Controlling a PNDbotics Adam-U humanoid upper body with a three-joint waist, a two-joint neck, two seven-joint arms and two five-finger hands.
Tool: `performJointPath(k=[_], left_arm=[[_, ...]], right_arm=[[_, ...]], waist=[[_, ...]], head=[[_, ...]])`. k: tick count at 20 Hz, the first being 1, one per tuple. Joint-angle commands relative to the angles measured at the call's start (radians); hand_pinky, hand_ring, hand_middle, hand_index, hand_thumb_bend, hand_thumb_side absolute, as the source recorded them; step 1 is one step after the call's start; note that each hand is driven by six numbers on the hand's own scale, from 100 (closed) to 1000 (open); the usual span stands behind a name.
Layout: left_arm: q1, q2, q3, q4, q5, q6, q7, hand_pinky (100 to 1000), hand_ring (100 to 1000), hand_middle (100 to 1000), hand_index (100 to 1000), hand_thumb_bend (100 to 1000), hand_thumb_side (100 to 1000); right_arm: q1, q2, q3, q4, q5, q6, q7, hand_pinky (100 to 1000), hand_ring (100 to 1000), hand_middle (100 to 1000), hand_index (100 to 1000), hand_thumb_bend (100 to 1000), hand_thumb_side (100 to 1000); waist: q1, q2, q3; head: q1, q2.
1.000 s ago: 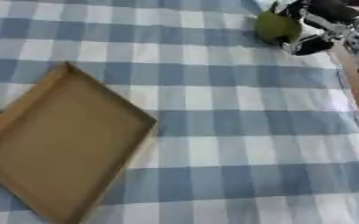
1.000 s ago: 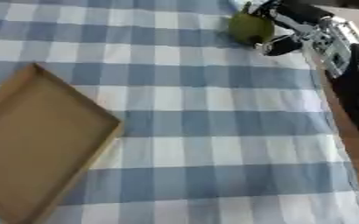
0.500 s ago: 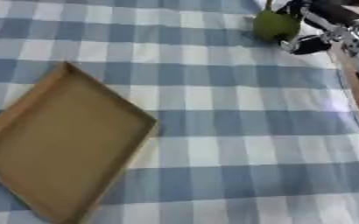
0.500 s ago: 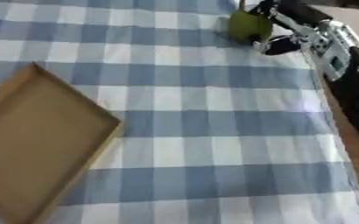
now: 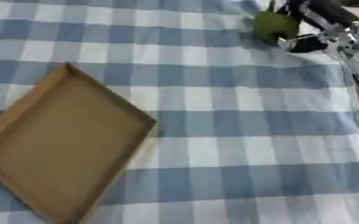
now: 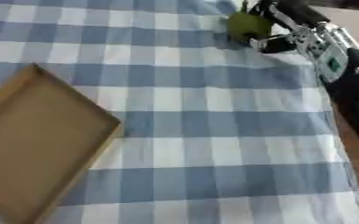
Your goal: Pick up objects on the table and place them in the box.
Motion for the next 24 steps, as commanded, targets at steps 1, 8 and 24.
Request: performJointPath(k=[1, 8, 24], left_arm=[[0.0, 0.021, 0.003, -0.017, 0.003, 0.003, -0.001, 678, 554, 583, 597, 343, 702], [0.001, 0.022, 0.002, -0.017, 0.008, 0.005, -0.002, 675, 553, 582, 596, 339, 705], [0.01, 0.029, 0.002, -0.017, 0.01, 0.009, 0.001, 671, 551, 579, 594, 336, 706]], right_arm=[[-0.006, -0.035, 0.002, -0.019, 0.003, -0.003, -0.007, 512, 521, 510, 646, 100, 210], [-0.01, -0.033, 0.003, -0.024, 0.027, -0.002, -0.034, 488, 463, 449, 554, 100, 210], [0.0, -0.077, 0.012, -0.112, 0.114, -0.058, -0.176, 469, 449, 498, 577, 100, 215]], waist=[[0.006, -0.031, 0.0], [0.006, -0.036, 0.003], [0.012, -0.059, -0.013]], head=[[-0.004, -0.007], [-0.007, -0.007], [-0.004, 0.005]])
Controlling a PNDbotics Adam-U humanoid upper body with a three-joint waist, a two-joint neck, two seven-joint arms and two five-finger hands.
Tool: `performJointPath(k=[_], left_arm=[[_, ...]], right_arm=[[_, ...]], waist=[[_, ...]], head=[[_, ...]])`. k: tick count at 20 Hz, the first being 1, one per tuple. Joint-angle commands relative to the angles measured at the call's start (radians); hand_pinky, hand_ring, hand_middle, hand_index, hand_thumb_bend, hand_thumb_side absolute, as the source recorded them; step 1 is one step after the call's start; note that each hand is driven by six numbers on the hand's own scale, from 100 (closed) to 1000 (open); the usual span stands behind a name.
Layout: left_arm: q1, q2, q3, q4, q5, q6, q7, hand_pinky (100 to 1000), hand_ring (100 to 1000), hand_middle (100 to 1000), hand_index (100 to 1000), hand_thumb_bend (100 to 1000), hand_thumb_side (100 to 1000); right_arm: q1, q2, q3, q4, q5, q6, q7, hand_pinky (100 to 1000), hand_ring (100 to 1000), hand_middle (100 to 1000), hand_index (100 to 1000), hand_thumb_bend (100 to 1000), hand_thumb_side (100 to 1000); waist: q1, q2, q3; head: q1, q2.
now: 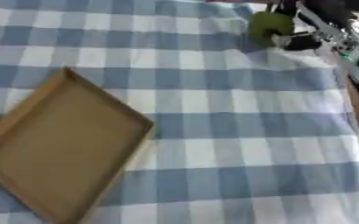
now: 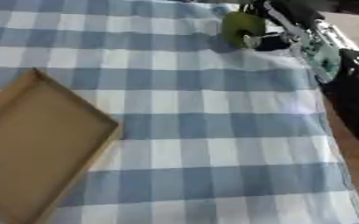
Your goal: Pick up objects on the table and place them in the box.
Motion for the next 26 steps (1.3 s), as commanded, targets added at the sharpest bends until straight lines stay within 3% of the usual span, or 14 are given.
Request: performJointPath(k=[1, 11, 12, 14, 21, 26], left_arm=[[0.002, 0.03, 0.002, -0.017, 0.005, 0.003, 0.002, 671, 551, 579, 594, 335, 706], [0.005, 0.037, -0.001, -0.017, 0.008, 0.003, 0.005, 670, 550, 577, 594, 338, 700], [0.004, 0.038, -0.001, -0.017, 0.009, 0.003, 0.005, 669, 550, 575, 593, 337, 698], [0.005, 0.042, -0.004, -0.017, 0.012, 0.005, 0.007, 669, 549, 574, 592, 336, 697], [0.007, 0.047, -0.005, -0.017, 0.018, 0.003, 0.011, 668, 549, 573, 592, 334, 694], [0.006, 0.049, -0.007, -0.017, 0.021, 0.003, 0.012, 666, 549, 571, 591, 334, 694]], right_arm=[[-0.003, -0.068, -0.005, -0.056, 0.021, -0.011, -0.03, 469, 450, 497, 576, 100, 215], [0.017, -0.094, 0.006, -0.138, 0.038, -0.018, -0.074, 472, 455, 496, 569, 100, 216], [0.016, -0.098, 0.01, -0.143, 0.041, -0.02, -0.072, 570, 557, 546, 632, 100, 291], [0.018, -0.11, 0.023, -0.177, 0.062, -0.024, -0.058, 585, 572, 547, 635, 100, 297], [0.041, -0.115, 0.027, -0.284, 0.106, 0.026, -0.08, 594, 566, 535, 624, 100, 307], [0.051, -0.115, 0.032, -0.357, 0.103, 0.032, -0.101, 599, 559, 529, 615, 100, 325]], waist=[[0.008, -0.034, -0.004], [0.013, -0.05, -0.008], [0.013, -0.053, -0.01], [0.016, -0.064, -0.016], [0.022, -0.074, -0.019], [0.024, -0.081, -0.021]], head=[[0.001, 0.003], [0.001, 0.01], [0.002, 0.014], [0.004, 0.025], [0.005, 0.035], [0.006, 0.042]])
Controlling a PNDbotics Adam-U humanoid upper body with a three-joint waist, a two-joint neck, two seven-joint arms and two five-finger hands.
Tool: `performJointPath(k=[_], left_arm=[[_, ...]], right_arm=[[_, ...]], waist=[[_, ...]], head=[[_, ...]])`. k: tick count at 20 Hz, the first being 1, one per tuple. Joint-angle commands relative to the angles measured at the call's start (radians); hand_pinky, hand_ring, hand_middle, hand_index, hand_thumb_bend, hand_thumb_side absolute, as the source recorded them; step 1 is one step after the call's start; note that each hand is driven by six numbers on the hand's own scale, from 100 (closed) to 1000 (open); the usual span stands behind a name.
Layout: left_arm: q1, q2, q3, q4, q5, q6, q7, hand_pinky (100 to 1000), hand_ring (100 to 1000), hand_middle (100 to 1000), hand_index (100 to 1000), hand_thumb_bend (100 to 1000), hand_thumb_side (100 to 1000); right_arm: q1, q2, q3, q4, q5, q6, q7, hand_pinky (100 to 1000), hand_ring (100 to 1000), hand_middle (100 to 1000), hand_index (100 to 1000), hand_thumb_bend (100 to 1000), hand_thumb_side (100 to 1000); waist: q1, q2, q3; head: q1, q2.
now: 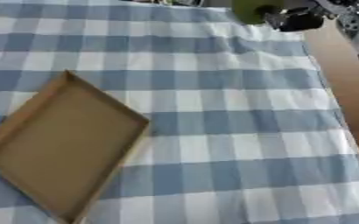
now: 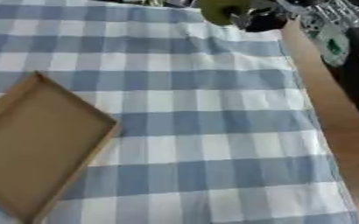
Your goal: Pick up objects on the table and place them in the box.
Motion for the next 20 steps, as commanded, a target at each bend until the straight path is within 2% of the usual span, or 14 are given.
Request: performJointPath(k=[1, 5, 6, 7, 8, 10, 12, 16, 17, 18, 20], left_arm=[[-0.003, 0.032, 0.0, -0.017, 0.008, 0.0, 0.005, 666, 549, 571, 591, 334, 694], [-0.004, 0.034, -0.001, -0.017, 0.011, 0.002, 0.007, 665, 549, 570, 591, 334, 692], [-0.005, 0.035, -0.001, -0.017, 0.011, 0.002, 0.008, 665, 549, 571, 592, 334, 692], [-0.005, 0.035, -0.001, -0.017, 0.01, 0.003, 0.009, 665, 549, 570, 591, 336, 689], [-0.006, 0.036, -0.001, -0.017, 0.01, 0.003, 0.011, 665, 549, 570, 591, 336, 689], [-0.006, 0.037, -0.001, -0.017, 0.011, 0.003, 0.013, 664, 549, 570, 592, 339, 686], [-0.006, 0.039, -0.001, -0.017, 0.012, 0.002, 0.015, 664, 549, 569, 592, 339, 685], [-0.005, 0.044, 0.0, -0.017, 0.012, 0.002, 0.02, 663, 549, 569, 592, 339, 683], [-0.005, 0.045, 0.001, -0.017, 0.012, 0.002, 0.021, 663, 549, 569, 592, 339, 682], [-0.005, 0.046, 0.001, -0.017, 0.011, 0.002, 0.022, 663, 549, 569, 592, 340, 681], [-0.003, 0.048, 0.003, -0.017, 0.01, 0.003, 0.025, 662, 549, 569, 592, 341, 681]], right_arm=[[-0.005, -0.046, -0.011, -0.066, -0.002, 0.005, -0.017, 599, 559, 528, 612, 100, 336], [0.004, -0.036, -0.007, -0.147, 0.011, 0.009, -0.034, 599, 570, 519, 597, 100, 395], [0.006, -0.031, -0.005, -0.169, 0.021, 0.008, -0.042, 598, 570, 522, 593, 100, 586], [0.007, -0.023, -0.001, -0.191, 0.032, 0.005, -0.052, 597, 570, 514, 587, 100, 424], [0.007, -0.015, 0.003, -0.214, 0.044, 0.003, -0.062, 597, 570, 514, 587, 100, 424], [-0.002, 0.007, 0.019, -0.258, 0.071, -0.009, -0.086, 592, 567, 510, 573, 100, 505], [-0.005, 0.021, 0.038, -0.304, 0.1, -0.019, -0.107, 564, 544, 511, 572, 100, 535], [-0.024, 0.068, 0.096, -0.396, 0.149, -0.042, -0.13, 493, 491, 513, 575, 101, 516], [-0.028, 0.08, 0.107, -0.419, 0.155, -0.038, -0.127, 484, 484, 513, 575, 117, 513], [-0.033, 0.093, 0.115, -0.44, 0.156, -0.034, -0.126, 461, 476, 513, 571, 182, 509], [-0.045, 0.126, 0.123, -0.476, 0.152, -0.021, -0.126, 466, 479, 515, 571, 251, 511]], waist=[[0.007, -0.03, -0.002], [0.007, -0.037, -0.001], [0.007, -0.038, -0.001], [0.007, -0.04, 0.0], [0.007, -0.042, 0.001], [0.007, -0.046, 0.003], [0.006, -0.048, 0.005], [0.003, -0.054, 0.008], [0.002, -0.056, 0.008], [0.001, -0.057, 0.008], [-0.001, -0.06, 0.008]], head=[[0.003, 0.008], [0.005, 0.011], [0.005, 0.012], [0.005, 0.012], [0.006, 0.012], [0.006, 0.012], [0.007, 0.012], [0.012, 0.016], [0.014, 0.017], [0.018, 0.017], [0.026, 0.017]])
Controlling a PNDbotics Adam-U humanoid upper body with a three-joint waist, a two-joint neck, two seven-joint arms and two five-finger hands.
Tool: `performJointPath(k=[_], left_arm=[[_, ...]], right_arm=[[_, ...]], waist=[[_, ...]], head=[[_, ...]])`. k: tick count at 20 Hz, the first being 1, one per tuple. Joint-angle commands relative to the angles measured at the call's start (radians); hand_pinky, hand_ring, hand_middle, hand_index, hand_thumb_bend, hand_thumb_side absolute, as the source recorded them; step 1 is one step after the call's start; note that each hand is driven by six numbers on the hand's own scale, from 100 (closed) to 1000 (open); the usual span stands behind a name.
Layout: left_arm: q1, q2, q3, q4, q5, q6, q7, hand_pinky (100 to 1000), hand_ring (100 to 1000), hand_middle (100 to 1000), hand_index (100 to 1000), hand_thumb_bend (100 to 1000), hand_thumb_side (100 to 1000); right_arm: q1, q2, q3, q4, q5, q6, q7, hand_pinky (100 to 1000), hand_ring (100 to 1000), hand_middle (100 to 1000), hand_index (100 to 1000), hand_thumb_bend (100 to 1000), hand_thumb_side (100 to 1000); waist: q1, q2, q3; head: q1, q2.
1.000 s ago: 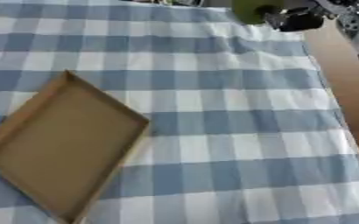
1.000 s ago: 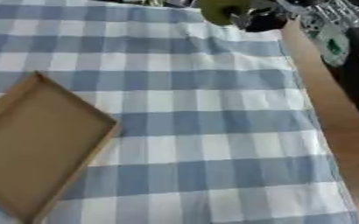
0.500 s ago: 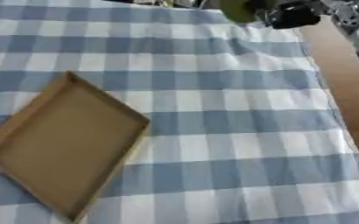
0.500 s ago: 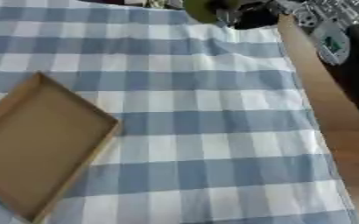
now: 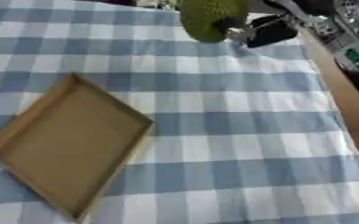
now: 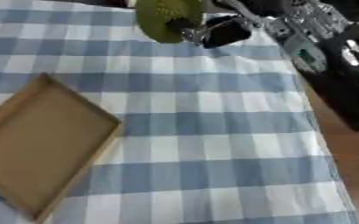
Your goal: Pick up objects on the table and place them in the box.
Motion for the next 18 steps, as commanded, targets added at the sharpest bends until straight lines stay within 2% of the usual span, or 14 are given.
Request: performJointPath(k=[1, 5, 9, 13, 18], left_arm=[[-0.003, 0.038, 0.009, -0.017, 0.001, 0.0, 0.008, 662, 549, 569, 592, 341, 680], [0.0, 0.041, 0.014, -0.017, -0.004, 0.001, 0.015, 662, 549, 569, 592, 342, 678], [0.006, 0.042, 0.019, -0.017, -0.011, -0.001, 0.022, 662, 549, 569, 592, 340, 678], [0.009, 0.042, 0.02, -0.017, -0.015, -0.002, 0.025, 662, 549, 570, 592, 338, 680], [0.014, 0.041, 0.022, -0.017, -0.021, -0.007, 0.027, 663, 549, 571, 592, 336, 681]], right_arm=[[-0.03, 0.028, 0.003, -0.072, 0.005, 0.017, -0.003, 466, 478, 516, 571, 263, 511], [-0.048, 0.08, 0.027, -0.122, 0.018, 0.005, 0.008, 457, 474, 520, 571, 292, 557], [-0.057, 0.124, 0.055, -0.145, 0.04, -0.024, 0.019, 454, 472, 524, 574, 289, 560], [-0.068, 0.18, 0.072, -0.137, 0.082, -0.059, 0.011, 449, 472, 523, 569, 355, 608], [-0.081, 0.251, 0.098, -0.089, 0.156, -0.111, -0.025, 442, 464, 524, 570, 341, 579]], waist=[[0.004, -0.026, 0.0], [0.0, -0.029, 0.004], [-0.004, -0.029, 0.009], [-0.006, -0.026, 0.015], [-0.009, -0.018, 0.027]], head=[[0.012, 0.0], [0.024, 0.001], [0.025, 0.004], [0.027, 0.005], [0.021, 0.004]])
